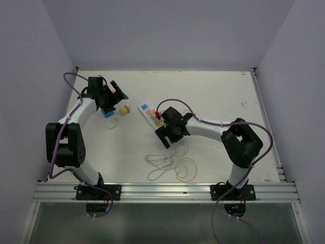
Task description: Pull the plug off the socket
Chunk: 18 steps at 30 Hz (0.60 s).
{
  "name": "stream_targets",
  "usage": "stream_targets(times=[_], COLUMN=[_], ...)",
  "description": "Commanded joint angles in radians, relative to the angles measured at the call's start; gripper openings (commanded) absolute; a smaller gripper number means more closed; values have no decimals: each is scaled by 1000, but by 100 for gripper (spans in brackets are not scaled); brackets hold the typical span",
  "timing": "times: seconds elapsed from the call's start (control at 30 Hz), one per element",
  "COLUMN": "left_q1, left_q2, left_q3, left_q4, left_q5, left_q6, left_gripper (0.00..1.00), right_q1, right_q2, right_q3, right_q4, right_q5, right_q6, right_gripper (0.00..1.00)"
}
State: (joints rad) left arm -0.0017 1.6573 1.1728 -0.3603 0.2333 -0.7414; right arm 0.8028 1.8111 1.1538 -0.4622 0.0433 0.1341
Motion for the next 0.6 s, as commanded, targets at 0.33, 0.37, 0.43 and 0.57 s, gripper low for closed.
stream_targets(times=[0.33,0.37,0.43,0.57], left_q1=[-205,-213,-248,-297], left_q2=[84,96,145,252], left_q3=[162,181,255,398], left_q4=[-112,-135,-215,-315], left_q5=[-189,-219,-328,-365], left_q6=[-165,-177,-197,-194], left_gripper=[100,99,97,96], right_q1=[10,12,10,12], right_q2=[-264,-280,-305,-358], right_q3=[23,38,59,106], right_q4=[-219,-231,-256,-262], right_q5=[-4,3,29,55], right_q6=[-57,-60,-67,-93], right_gripper=[99,99,99,99])
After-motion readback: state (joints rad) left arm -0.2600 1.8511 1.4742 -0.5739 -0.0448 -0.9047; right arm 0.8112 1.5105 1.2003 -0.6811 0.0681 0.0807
